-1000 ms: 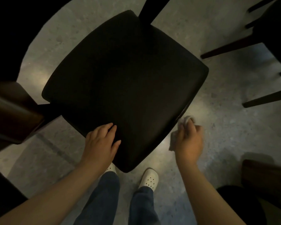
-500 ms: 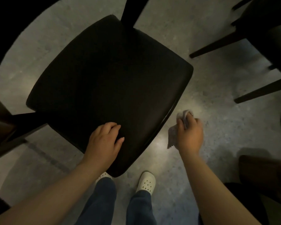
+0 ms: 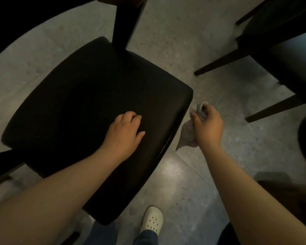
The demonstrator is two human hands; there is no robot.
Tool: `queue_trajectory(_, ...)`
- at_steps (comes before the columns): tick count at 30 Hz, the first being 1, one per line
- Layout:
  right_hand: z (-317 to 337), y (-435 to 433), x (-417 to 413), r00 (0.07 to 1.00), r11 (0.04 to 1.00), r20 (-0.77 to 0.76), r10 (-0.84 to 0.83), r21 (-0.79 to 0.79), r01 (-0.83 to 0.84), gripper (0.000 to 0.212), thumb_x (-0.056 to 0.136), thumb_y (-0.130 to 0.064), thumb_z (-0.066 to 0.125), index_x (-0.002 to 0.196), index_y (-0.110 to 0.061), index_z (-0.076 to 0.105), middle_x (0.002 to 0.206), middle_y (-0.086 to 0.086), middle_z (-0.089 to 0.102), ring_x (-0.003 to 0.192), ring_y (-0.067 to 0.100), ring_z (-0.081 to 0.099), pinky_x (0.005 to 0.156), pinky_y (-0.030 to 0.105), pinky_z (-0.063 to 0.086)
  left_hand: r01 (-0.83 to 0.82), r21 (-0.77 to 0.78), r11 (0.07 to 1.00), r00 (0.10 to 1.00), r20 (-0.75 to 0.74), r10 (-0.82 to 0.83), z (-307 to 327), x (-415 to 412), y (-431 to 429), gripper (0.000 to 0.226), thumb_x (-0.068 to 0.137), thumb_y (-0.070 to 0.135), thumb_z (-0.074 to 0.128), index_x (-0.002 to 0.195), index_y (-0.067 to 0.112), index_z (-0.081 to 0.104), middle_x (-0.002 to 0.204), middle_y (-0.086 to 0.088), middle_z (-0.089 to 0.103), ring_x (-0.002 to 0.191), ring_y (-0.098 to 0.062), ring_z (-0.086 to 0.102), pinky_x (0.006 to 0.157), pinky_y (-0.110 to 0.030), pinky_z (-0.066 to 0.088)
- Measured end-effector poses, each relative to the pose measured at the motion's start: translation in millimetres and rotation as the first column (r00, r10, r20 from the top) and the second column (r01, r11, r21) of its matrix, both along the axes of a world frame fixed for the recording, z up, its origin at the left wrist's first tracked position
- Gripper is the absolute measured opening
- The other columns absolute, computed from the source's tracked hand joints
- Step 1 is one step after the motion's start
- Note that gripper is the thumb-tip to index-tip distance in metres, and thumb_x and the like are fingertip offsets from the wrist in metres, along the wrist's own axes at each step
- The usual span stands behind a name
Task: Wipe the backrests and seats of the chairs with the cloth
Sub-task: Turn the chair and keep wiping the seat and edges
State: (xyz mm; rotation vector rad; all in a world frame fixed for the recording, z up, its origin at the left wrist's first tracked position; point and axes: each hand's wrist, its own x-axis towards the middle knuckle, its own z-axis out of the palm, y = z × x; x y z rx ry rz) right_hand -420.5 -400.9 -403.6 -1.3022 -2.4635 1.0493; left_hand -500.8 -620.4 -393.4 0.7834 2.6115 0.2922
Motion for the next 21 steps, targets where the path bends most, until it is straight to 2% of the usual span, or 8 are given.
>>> queue_trajectory(5, -11, 25, -37, 0.992, 0.997, 0.111, 0.062, 0.038, -0.066, 0.041, 0.098, -0.028, 0.052, 0.138, -0.019, 0.053, 0.132, 0.008, 0.053, 0.117, 0.025, 0.053, 0.098, 0.035, 0.042, 0.024, -0.1, 0.995, 1.0, 0.004, -0.024, -13, -9, 5, 0.063, 0.094, 0.049, 0.05, 0.148, 0.023, 0.031, 0.148, 0.0, 0.03, 0.136, -0.021, 0.031, 0.11, -0.038, 0.037)
queue_trajectory(11, -28, 33, -58, 0.975, 0.98, 0.133, 0.177, 0.072, -0.187, 0.038, 0.1, -0.028, 0.048, 0.136, -0.018, 0.055, 0.128, 0.006, 0.053, 0.114, 0.022, 0.052, 0.088, 0.026, 0.036, 0.037, -0.147, 0.989, 0.998, -0.038, -0.043, -26, -5, 1, 0.068, 0.092, 0.054, 0.049, 0.149, 0.024, 0.029, 0.15, 0.001, 0.026, 0.138, -0.021, 0.026, 0.111, -0.04, 0.033)
queue_trajectory(13, -31, 16, -43, 0.98, 0.979, 0.084, 0.181, 0.077, -0.187, 0.034, 0.099, -0.028, 0.05, 0.131, -0.018, 0.059, 0.121, 0.001, 0.055, 0.106, 0.012, 0.054, 0.085, 0.019, 0.037, 0.03, -0.156, 0.987, 0.999, -0.04, -0.036, -27, -5, 3, 0.067, 0.092, 0.054, 0.049, 0.149, 0.025, 0.029, 0.15, 0.001, 0.025, 0.138, -0.021, 0.025, 0.111, -0.04, 0.033)
queue_trajectory(15, -30, -13, -13, 0.981, 0.981, 0.03, 0.189, 0.031, -0.19, 0.028, 0.098, -0.029, 0.051, 0.122, -0.021, 0.063, 0.107, -0.011, 0.054, 0.089, -0.003, 0.052, 0.077, 0.011, 0.038, 0.029, -0.158, 0.987, 0.999, -0.032, -0.034, -26, -5, 4, 0.066, 0.092, 0.053, 0.05, 0.149, 0.025, 0.03, 0.15, 0.001, 0.026, 0.138, -0.021, 0.026, 0.111, -0.04, 0.033)
queue_trajectory(16, -30, -30, 6, 0.975, 0.976, 0.011, 0.22, -0.002, -0.22, 0.025, 0.098, -0.029, 0.052, 0.118, -0.023, 0.064, 0.103, -0.014, 0.052, 0.085, -0.006, 0.05, 0.076, 0.011, 0.041, 0.031, -0.157, 0.987, 0.999, -0.026, -0.035, -25, -6, 4, 0.065, 0.093, 0.052, 0.05, 0.149, 0.025, 0.03, 0.15, 0.002, 0.026, 0.138, -0.021, 0.026, 0.111, -0.04, 0.034)
queue_trajectory(19, -24, -65, 56, 0.924, 0.922, 0.002, 0.381, -0.07, -0.38, 0.02, 0.094, -0.026, 0.057, 0.11, -0.025, 0.068, 0.101, -0.016, 0.054, 0.087, -0.004, 0.053, 0.078, 0.012, 0.045, 0.046, -0.157, 0.987, 0.999, -0.014, -0.049, -24, -9, 2, 0.064, 0.094, 0.05, 0.049, 0.149, 0.026, 0.029, 0.151, 0.002, 0.025, 0.139, -0.021, 0.025, 0.112, -0.04, 0.033)
queue_trajectory(21, -21, -62, 64, 0.925, 0.924, 0.007, 0.381, -0.051, -0.38, 0.019, 0.092, -0.023, 0.06, 0.108, -0.022, 0.07, 0.099, -0.014, 0.056, 0.085, -0.001, 0.054, 0.077, 0.013, 0.046, 0.063, -0.157, 0.986, 0.998, -0.007, -0.065, -24, -10, 1, 0.063, 0.094, 0.05, 0.048, 0.149, 0.026, 0.029, 0.151, 0.002, 0.025, 0.139, -0.021, 0.025, 0.112, -0.04, 0.033)
